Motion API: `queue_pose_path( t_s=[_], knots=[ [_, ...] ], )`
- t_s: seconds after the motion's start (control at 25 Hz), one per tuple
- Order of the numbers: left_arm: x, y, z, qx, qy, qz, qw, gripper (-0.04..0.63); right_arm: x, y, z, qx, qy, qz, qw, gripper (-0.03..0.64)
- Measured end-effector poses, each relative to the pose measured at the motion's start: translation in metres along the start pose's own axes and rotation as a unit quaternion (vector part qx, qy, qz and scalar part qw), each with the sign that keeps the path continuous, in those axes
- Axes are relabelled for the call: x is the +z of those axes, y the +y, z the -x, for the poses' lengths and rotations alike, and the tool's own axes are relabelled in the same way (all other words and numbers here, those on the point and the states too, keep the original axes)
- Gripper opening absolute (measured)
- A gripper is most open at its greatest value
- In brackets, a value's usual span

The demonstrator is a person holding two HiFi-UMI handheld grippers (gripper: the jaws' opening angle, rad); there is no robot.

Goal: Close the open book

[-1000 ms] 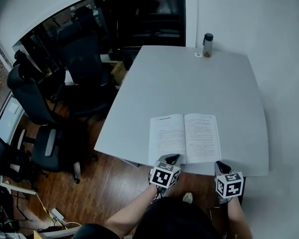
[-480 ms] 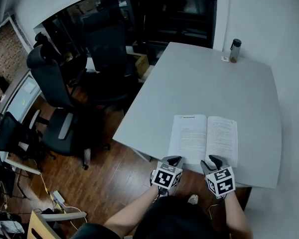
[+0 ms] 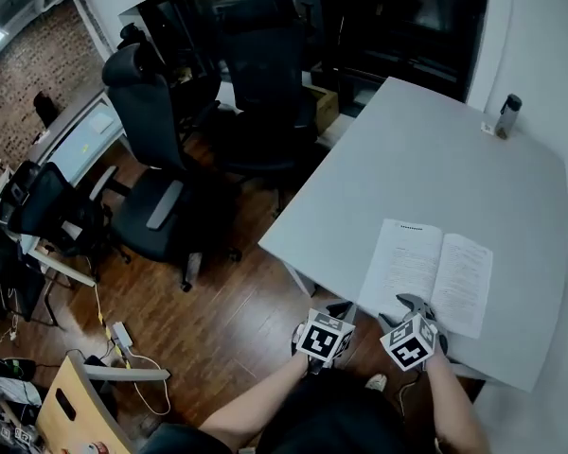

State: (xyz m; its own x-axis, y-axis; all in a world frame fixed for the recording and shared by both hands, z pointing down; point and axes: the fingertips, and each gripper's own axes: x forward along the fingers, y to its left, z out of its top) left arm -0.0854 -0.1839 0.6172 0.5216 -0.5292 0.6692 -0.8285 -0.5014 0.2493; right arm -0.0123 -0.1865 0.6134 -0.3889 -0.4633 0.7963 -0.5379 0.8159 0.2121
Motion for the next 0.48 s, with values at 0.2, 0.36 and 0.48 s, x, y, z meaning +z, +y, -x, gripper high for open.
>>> queue_pose_path(
  t_s=[0.2,0.36,0.48],
  knots=[
    [-0.007,0.009,0.003,0.008,0.0,0.016,0.9998,0.005,-0.01,-0.005,-0.013,-0.008,0.029,0.03,0.999,0.212],
    [-0.009,0.01,0.001,0.009,0.003,0.02,0.9998,0.006,-0.005,-0.008,-0.011,0.029,0.003,-0.022,0.999,0.196],
    [-0.009,0.008,-0.004,0.006,0.004,0.018,0.9998,0.006,-0.002,-0.01,-0.004,0.04,-0.019,-0.079,0.996,0.091]
  ],
)
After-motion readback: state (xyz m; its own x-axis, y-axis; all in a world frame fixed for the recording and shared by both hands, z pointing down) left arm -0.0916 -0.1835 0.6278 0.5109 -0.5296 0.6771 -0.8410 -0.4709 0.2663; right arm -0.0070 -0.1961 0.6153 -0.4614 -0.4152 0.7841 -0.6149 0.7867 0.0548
